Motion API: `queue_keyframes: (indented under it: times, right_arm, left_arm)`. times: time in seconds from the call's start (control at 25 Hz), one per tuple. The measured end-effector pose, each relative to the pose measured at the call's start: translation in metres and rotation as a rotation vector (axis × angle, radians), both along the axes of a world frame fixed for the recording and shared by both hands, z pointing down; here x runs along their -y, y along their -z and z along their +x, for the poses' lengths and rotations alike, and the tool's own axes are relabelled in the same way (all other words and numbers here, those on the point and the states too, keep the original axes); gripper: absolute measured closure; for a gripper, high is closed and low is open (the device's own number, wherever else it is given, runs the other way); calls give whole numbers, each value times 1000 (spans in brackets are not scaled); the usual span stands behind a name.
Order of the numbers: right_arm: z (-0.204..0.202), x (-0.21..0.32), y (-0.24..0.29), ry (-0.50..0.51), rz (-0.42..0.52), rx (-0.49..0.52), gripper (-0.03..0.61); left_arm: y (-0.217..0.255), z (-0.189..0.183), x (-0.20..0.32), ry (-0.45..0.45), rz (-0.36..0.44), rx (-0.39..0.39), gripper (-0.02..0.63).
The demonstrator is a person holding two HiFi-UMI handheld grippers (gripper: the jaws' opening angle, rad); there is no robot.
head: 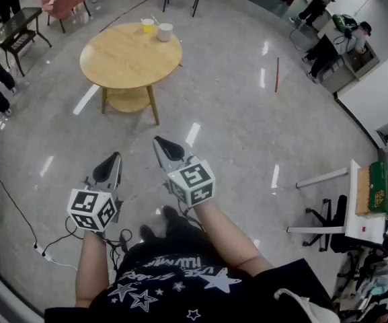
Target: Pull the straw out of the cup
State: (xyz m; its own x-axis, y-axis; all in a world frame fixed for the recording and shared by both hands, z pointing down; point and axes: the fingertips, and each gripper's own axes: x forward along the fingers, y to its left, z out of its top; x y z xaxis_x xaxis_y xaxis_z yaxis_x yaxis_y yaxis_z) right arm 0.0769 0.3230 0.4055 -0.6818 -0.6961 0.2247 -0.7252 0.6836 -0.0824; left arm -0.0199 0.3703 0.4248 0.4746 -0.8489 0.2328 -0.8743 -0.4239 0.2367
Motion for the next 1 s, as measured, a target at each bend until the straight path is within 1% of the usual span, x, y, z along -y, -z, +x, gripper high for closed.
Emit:
queue_keyframes:
  times: [0.2, 0.48, 0.64, 0.84, 1.0]
  right_arm:
    - [-5, -16, -9, 26, -19, -8, 580]
    - [-17, -34, -10, 30, -15, -24, 580]
    - [-17, -41, -15, 10, -29, -12, 580]
    - [-11, -48, -14, -50, -24, 9, 580]
    - [-9, -42, -18, -66, -24, 10, 580]
  left_arm:
    - [6, -4, -15, 5, 12, 5, 607]
    - [7, -14, -31, 0, 16, 1, 607]
    - [6, -20, -37, 0, 20, -6, 607]
    - [5, -29, -44, -2, 24, -12, 607]
    - [2, -34, -42, 6, 18, -22, 607]
